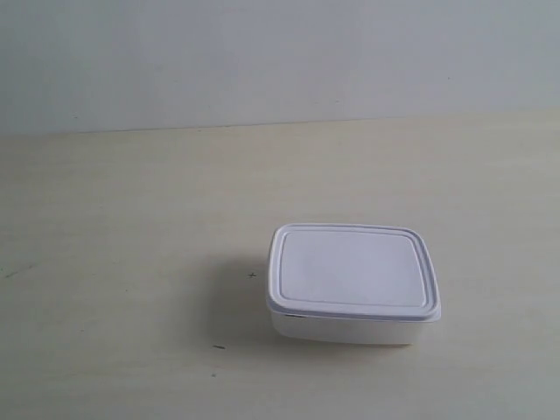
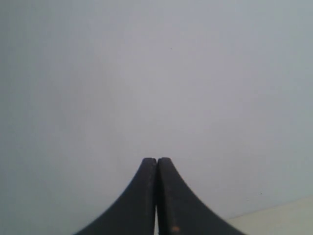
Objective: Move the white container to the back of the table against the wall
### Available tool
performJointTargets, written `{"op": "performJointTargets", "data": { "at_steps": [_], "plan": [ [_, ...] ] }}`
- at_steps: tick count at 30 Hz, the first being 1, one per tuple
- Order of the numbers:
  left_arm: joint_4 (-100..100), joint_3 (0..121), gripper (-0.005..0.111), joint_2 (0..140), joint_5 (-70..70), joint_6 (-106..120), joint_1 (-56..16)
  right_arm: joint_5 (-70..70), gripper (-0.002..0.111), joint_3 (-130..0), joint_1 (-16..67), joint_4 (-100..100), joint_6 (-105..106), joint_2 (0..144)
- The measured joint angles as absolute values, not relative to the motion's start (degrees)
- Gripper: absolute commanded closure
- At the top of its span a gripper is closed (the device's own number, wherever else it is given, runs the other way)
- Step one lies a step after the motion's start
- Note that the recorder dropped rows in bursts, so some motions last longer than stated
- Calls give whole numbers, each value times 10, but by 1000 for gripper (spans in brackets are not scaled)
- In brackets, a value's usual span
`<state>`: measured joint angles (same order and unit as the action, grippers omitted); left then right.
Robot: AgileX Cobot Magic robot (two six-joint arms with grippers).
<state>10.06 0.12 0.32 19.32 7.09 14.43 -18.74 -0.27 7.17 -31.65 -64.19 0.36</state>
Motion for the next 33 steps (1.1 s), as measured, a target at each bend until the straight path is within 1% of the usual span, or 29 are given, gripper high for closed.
{"op": "performJointTargets", "data": {
  "at_steps": [26, 30, 33],
  "plan": [
    [102, 1, 107, 3, 191, 71, 144, -178, 108, -3, 72, -316, -645, 4],
    [90, 0, 107, 3, 129, 57, 144, -171, 108, -3, 72, -315, -645, 4],
    [54, 0, 107, 3, 48, -24, 144, -170, 108, -3, 72, -315, -645, 4]
  ]
}}
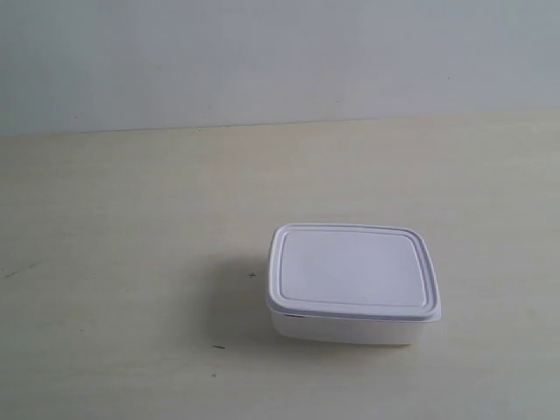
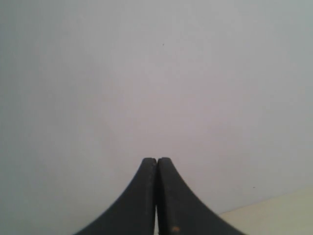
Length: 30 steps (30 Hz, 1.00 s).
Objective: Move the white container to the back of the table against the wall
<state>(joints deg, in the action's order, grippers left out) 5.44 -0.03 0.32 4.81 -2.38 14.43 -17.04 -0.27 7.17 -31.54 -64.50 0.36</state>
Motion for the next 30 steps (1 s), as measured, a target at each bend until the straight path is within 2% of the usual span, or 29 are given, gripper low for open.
{"op": "performJointTargets", "data": {
  "at_steps": [14, 21, 27, 30],
  "plan": [
    [39, -1, 107, 3, -171, -214, 144, -230, 108, -3, 72, -306, -646, 3],
    [49, -1, 107, 3, -228, -409, 144, -222, 108, -8, 72, -364, -655, 5],
    [174, -1, 107, 2, -356, -498, 144, -155, 108, -55, 72, -393, -691, 67],
    [268, 21, 107, 2, -376, -569, 144, -152, 108, -77, 72, -397, -701, 118]
  ]
}}
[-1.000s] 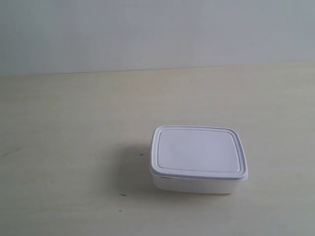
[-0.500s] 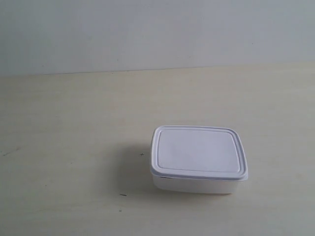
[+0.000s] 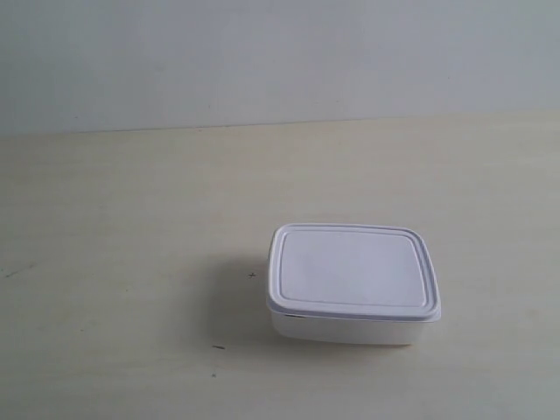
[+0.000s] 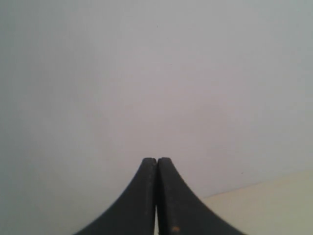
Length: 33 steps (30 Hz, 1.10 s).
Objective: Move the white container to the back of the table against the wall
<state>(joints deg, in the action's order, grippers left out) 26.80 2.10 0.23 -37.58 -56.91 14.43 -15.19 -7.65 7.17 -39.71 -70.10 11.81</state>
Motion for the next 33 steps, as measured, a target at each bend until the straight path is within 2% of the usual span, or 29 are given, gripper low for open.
{"op": "performJointTargets", "data": {
  "at_steps": [9, 23, 28, 33],
  "plan": [
    [521, 148, 107, 101, -304, -804, 144, -164, 108, -119, 72, -420, -705, 277],
    [661, 184, 107, 392, -483, -885, 144, -306, 108, -128, 72, -533, -717, 453],
    [659, 184, 107, 444, -488, -868, 102, -316, 108, -142, 73, -573, -731, 494],
    [620, 194, 107, 479, -427, -823, 2, -324, 108, -163, 73, -594, -747, 533]
  ]
}}
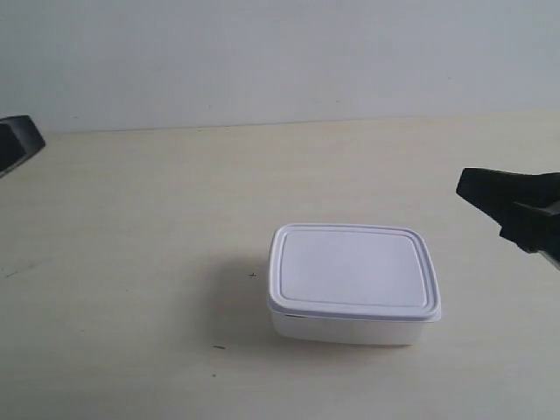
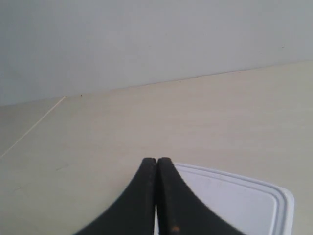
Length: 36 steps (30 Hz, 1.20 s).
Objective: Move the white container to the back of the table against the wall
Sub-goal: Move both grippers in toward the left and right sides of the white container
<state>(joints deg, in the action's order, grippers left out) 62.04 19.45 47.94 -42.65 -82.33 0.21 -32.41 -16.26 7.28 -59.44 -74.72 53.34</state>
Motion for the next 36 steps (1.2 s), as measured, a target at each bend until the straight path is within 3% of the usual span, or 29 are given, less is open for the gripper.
{"op": "performJointTargets", "data": {
  "at_steps": [9, 13, 19, 24, 36],
  "plan": [
    [436, 246, 107, 600, -190, -624, -261, -325, 108, -167, 73, -680, -799, 553],
    [352, 267, 107, 694, -150, -541, -336, -325, 108, -167, 73, -721, -833, 561],
    [338, 316, 107, 851, -140, -529, -411, -357, 108, -198, 80, -774, -862, 652],
    [338, 365, 107, 930, -86, -529, -473, -326, 108, -206, 173, -830, -899, 676],
    [338, 378, 107, 947, -41, -529, -483, -194, 108, -206, 295, -986, -1108, 690]
  ]
}}
